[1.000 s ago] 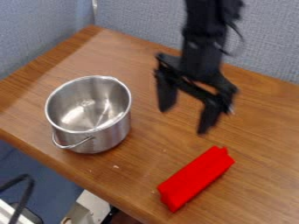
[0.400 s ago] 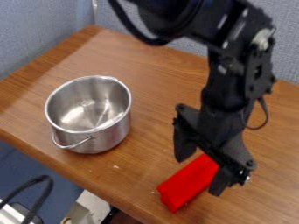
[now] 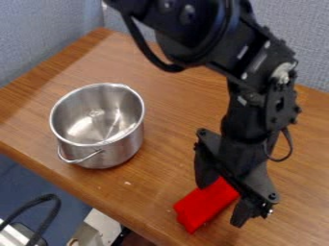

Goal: Put the red object in the metal pot

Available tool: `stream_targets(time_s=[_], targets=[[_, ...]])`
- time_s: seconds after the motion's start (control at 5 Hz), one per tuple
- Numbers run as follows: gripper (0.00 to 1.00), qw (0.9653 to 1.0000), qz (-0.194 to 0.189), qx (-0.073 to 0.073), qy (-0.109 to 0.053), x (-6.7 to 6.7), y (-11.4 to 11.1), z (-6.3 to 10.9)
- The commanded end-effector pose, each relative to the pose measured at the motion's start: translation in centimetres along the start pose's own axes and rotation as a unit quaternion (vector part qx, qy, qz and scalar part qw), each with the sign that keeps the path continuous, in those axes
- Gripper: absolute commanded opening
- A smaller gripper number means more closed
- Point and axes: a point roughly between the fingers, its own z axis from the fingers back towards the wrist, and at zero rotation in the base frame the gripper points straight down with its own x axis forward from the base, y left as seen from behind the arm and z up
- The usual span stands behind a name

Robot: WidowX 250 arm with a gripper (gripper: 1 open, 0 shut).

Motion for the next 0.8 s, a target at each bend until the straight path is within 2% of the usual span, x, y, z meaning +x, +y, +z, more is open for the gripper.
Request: stream_targets(time_s=[0.0, 0.4, 0.6], targets=[[1.0, 0.9999, 0.012, 0.004, -0.009, 0.9, 1.0, 0.3], [1.0, 0.9997, 0.021, 0.0, -0.015, 1.5, 1.9, 0.4], [1.0, 0.9997, 0.02, -0.005, -0.011, 1.7, 2.3, -0.1]])
